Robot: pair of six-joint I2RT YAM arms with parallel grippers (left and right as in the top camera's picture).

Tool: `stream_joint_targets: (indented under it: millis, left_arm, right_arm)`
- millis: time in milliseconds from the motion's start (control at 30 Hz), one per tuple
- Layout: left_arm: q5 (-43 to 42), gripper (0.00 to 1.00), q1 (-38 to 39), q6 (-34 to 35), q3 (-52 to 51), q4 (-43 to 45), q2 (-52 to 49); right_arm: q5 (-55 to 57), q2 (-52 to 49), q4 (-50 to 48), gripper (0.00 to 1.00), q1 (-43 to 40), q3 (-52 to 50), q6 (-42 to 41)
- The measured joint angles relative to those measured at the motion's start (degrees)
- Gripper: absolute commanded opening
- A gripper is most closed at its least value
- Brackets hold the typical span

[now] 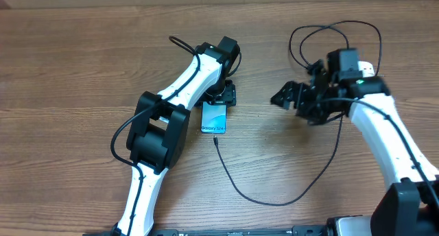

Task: Plug charger to phone and switch on socket
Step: 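Move the right gripper toward the phone's bottom end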

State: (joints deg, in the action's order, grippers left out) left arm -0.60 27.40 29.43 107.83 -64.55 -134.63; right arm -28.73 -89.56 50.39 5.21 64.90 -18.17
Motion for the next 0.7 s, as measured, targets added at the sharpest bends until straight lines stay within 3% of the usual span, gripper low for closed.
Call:
stream_joint_targets:
  millis: [400, 700]
  left_arm:
    - [-0.24, 0.89, -0.13, 0.0, -0.09, -0.07, 0.0]
    - [-0.22, 0.92, -0.11, 0.0, -0.09, 0.26, 0.0]
  right_arm:
    - [-0.39, -0.04, -29.09, 1.0, 7.61, -18.64, -11.04]
    - [2.86, -0.09, -37.29, 1.0, 12.61, -20.24, -18.43]
